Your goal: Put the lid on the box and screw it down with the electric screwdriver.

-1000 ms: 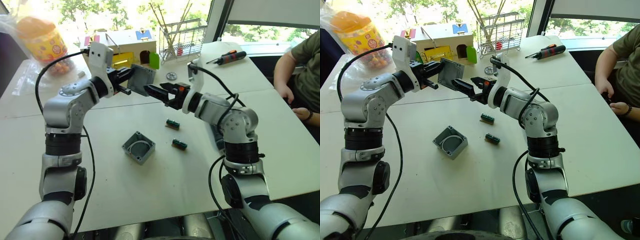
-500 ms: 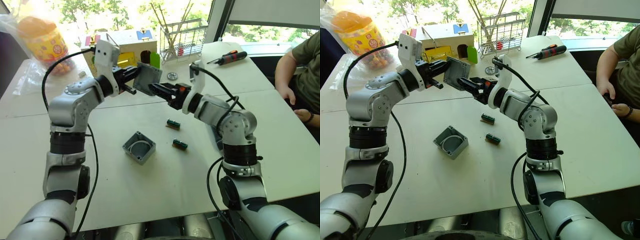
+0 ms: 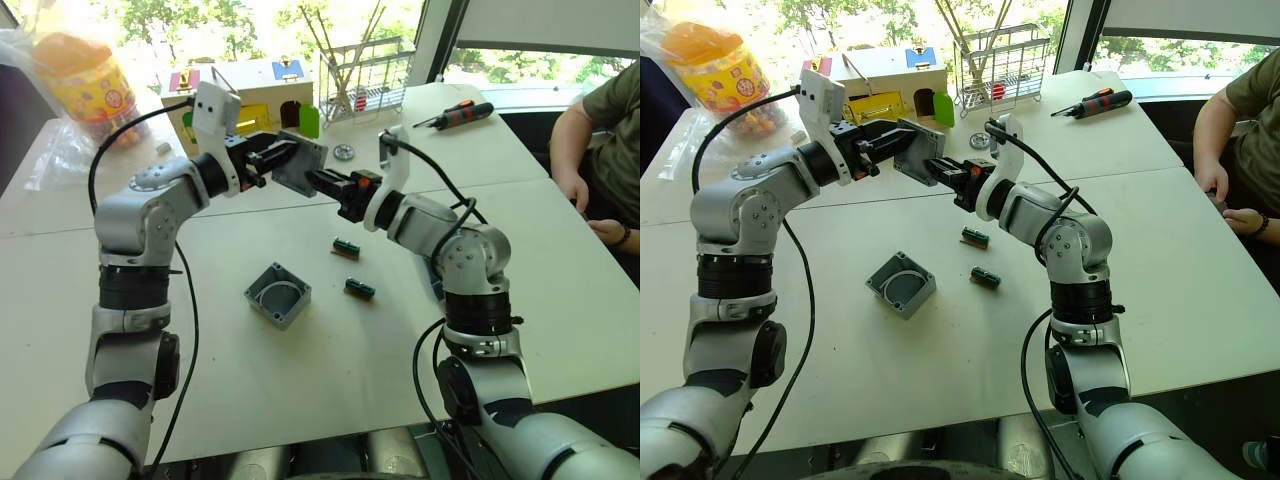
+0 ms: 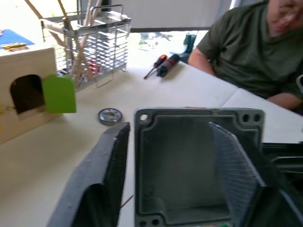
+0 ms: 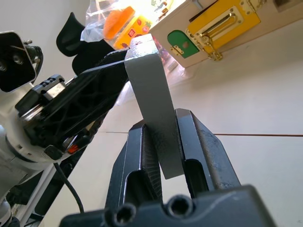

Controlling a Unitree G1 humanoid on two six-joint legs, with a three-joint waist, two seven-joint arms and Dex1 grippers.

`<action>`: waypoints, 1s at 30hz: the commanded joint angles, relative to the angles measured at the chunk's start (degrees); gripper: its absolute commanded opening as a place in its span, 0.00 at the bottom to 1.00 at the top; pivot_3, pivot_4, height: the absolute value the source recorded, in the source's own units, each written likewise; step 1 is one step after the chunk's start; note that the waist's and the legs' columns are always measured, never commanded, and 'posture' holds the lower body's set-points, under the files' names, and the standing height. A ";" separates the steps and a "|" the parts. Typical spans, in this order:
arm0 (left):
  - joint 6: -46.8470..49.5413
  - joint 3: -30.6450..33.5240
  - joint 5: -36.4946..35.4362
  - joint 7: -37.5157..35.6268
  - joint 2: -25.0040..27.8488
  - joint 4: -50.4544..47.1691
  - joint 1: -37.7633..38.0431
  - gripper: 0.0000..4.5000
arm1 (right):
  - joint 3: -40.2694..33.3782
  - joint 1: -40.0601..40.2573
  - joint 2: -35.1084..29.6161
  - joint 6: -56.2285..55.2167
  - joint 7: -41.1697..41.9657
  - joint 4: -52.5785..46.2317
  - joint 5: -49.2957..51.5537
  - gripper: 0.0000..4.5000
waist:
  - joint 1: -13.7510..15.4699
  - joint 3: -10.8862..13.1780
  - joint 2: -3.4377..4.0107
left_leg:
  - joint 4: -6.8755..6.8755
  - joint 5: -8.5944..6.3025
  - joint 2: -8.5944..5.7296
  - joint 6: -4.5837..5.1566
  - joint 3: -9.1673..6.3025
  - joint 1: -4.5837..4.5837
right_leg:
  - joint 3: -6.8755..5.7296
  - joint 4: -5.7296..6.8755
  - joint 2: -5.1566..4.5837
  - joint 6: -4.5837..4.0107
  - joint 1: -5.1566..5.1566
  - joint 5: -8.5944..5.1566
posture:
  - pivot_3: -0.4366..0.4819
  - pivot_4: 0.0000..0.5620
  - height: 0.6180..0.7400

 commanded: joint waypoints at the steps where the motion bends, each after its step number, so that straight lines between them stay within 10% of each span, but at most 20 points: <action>1: 5.67 7.31 -9.20 -3.94 4.79 -4.95 -0.60 0.99 | 0.28 0.21 0.05 -3.91 0.72 -4.42 -1.39 0.03 | -0.16 0.00 0.00 | -0.02 0.00 0.01 0.00 0.00 0.00 | 0.00 0.00 0.00 0.00 -0.01 0.00 | 0.48 0.27 1.00; 11: 13.53 12.05 -17.44 -6.88 12.79 -0.16 1.07 0.99 | 20.10 13.91 -14.87 -32.68 10.11 -17.87 -29.19 0.03 | 0.42 0.00 0.00 | 0.05 0.00 -0.09 0.00 -0.05 0.01 | 0.01 0.01 0.01 0.01 -0.11 0.00 | 0.48 0.27 1.00; 20: 12.97 -0.29 -12.54 -16.16 17.30 2.34 4.08 0.16 | 37.89 22.87 -26.96 -52.59 4.01 -20.64 -72.41 0.03 | 0.20 0.00 0.00 | 0.07 0.00 -0.08 -0.01 0.00 0.01 | 0.02 0.01 0.07 0.02 -0.20 -0.01 | 0.48 0.27 1.00; 30: 9.73 -9.38 -6.36 -22.75 18.88 2.76 4.81 0.16 | 41.06 26.46 -21.94 -59.36 -1.14 -16.07 -90.62 0.03 | 0.46 0.00 -0.01 | 0.05 0.01 -0.06 -0.01 -0.01 0.02 | 0.04 0.01 0.09 0.01 0.02 -0.02 | 0.48 0.27 1.00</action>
